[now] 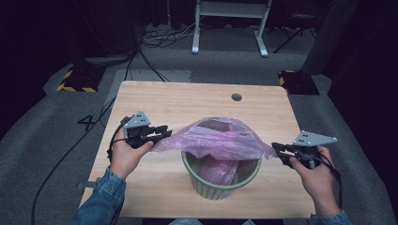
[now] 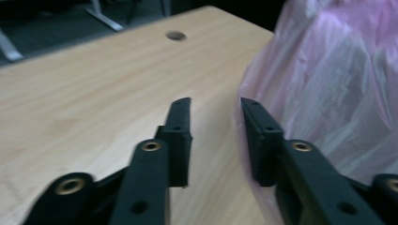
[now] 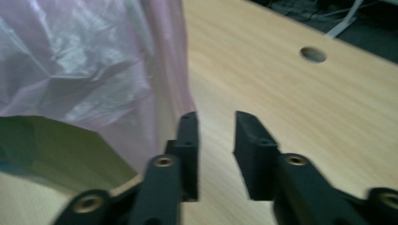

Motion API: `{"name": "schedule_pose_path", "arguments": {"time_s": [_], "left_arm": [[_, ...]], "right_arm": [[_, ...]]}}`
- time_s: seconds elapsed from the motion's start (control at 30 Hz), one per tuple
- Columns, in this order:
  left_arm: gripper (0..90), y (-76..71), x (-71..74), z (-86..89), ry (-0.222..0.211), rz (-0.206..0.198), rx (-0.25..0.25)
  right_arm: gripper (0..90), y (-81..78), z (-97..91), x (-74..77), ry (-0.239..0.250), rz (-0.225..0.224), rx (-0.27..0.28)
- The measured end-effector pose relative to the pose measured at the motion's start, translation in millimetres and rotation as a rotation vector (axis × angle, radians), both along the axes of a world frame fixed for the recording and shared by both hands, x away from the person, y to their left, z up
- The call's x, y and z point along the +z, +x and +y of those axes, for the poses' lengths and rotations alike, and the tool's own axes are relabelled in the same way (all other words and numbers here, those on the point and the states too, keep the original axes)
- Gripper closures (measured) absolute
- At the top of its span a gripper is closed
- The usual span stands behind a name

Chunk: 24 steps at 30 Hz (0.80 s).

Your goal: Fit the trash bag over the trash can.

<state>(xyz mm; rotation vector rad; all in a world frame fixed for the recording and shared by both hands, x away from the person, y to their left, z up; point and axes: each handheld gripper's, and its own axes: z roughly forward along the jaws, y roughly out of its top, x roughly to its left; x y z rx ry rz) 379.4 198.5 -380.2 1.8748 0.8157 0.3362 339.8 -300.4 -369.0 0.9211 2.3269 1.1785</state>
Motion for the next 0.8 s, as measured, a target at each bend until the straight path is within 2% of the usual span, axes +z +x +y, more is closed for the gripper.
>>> {"name": "schedule_pose_path", "arguments": {"time_s": [0.1, 0.2, 0.33, 0.4, 0.47, 0.57, 0.63, 0.73, 0.8], "left_arm": [[50.5, -2.5, 5.2, 8.6, -0.039, -0.012, 0.050], [43.4, -4.8, 7.8, 16.5, -0.085, -0.002, 0.069], [39.2, -11.6, 13.0, 26.7, -0.139, -0.019, 0.081], [39.0, -15.4, 17.3, 32.5, -0.144, -0.040, 0.098], [39.0, -20.5, 22.6, 38.2, -0.140, -0.063, 0.108], [38.2, -29.2, 27.8, 44.7, -0.121, -0.100, 0.089], [38.0, -35.1, 29.1, 47.8, -0.115, -0.114, 0.060], [36.8, -41.8, 28.8, 46.7, -0.100, -0.120, 0.015], [34.6, -43.0, 26.7, 42.6, -0.092, -0.117, -0.032]], "right_arm": [[53.1, -1.5, -5.9, 9.2, 0.022, -0.033, -0.047], [47.6, 0.1, -11.0, 12.4, 0.018, -0.049, -0.086], [41.7, -1.5, -16.2, 15.0, 0.049, -0.074, -0.122], [39.7, -3.4, -18.2, 19.2, 0.069, -0.101, -0.128], [39.1, -3.7, -19.4, 23.5, 0.076, -0.109, -0.122], [38.4, -1.7, -21.4, 29.1, 0.064, -0.102, -0.121], [37.8, -2.8, -22.8, 33.9, 0.066, -0.115, -0.121], [36.0, -5.3, -23.5, 40.6, 0.091, -0.133, -0.118], [36.0, -4.0, -21.3, 41.5, 0.071, -0.135, -0.117]]}}
